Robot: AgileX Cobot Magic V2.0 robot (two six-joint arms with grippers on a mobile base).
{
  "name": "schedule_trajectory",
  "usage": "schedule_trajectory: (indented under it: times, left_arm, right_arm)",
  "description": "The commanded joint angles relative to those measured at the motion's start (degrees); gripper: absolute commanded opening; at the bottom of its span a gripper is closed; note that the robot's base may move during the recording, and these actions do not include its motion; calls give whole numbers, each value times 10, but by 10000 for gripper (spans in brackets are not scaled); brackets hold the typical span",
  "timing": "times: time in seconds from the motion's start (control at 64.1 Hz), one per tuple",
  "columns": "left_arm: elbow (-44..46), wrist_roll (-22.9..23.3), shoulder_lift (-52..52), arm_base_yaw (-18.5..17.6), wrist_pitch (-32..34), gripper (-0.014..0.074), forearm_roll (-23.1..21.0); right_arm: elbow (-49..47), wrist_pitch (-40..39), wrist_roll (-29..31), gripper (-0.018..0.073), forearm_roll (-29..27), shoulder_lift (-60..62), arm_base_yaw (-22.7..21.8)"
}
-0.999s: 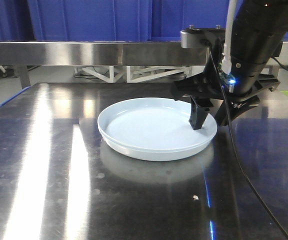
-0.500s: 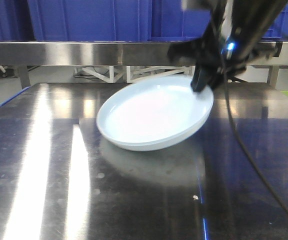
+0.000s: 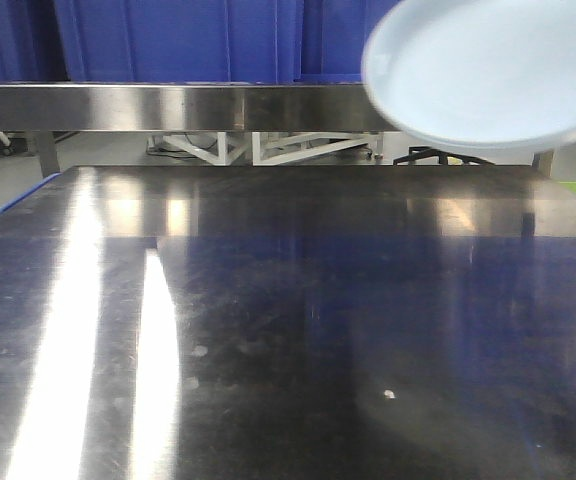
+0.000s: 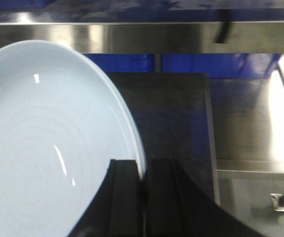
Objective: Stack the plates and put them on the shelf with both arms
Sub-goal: 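Drive the base away from the table holding the plates in the right gripper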
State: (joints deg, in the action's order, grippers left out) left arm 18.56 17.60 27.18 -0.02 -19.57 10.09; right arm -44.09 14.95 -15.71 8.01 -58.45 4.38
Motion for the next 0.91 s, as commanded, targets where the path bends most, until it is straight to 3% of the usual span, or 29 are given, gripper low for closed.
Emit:
schedule_trajectory:
  times: [0.0,0.359,0.89]
  left_arm:
    - [15,7,2,0,47,83,-1]
    - [15,7,2,0,47,83,-1]
    - [15,7,2,0,46,83,-1]
  right_arm:
    - [43,-60,4,49,6,87,-25]
    - [214,-44,4,48,5,309,-80]
    - [228,-45,4,48,5,358,-83]
